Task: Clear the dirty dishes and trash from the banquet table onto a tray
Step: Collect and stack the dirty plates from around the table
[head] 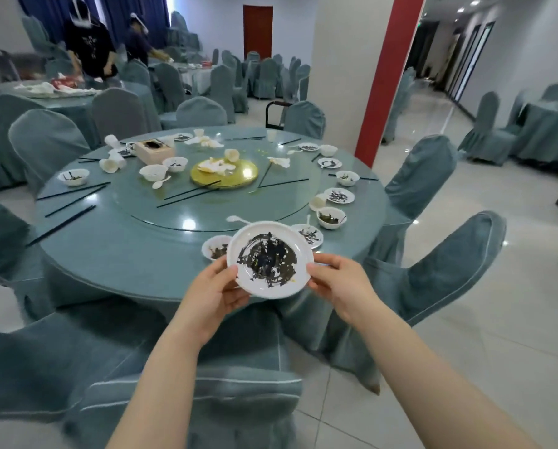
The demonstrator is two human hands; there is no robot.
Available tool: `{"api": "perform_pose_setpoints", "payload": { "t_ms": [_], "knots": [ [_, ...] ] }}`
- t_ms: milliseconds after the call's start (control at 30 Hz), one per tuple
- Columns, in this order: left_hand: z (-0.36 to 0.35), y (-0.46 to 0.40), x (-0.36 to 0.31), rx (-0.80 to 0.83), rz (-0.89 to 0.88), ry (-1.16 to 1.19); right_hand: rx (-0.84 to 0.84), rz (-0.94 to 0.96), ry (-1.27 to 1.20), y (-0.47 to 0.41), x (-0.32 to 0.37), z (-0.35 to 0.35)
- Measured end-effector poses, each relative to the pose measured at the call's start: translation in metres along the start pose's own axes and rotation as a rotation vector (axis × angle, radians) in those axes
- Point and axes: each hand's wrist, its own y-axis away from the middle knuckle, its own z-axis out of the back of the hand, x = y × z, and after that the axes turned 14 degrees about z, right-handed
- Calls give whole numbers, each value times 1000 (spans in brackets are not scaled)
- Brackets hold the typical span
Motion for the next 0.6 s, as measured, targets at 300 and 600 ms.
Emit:
{"api": "perform_pose_setpoints", "payload": {
  "t_ms": [300,600],
  "knots": [
    [-68,-80,15,-131,7,27,38,-64,75,-87,-16,71],
    [-46,-164,-3,-314,-6,129,86,-38,364,-204,-65,90]
  ]
}}
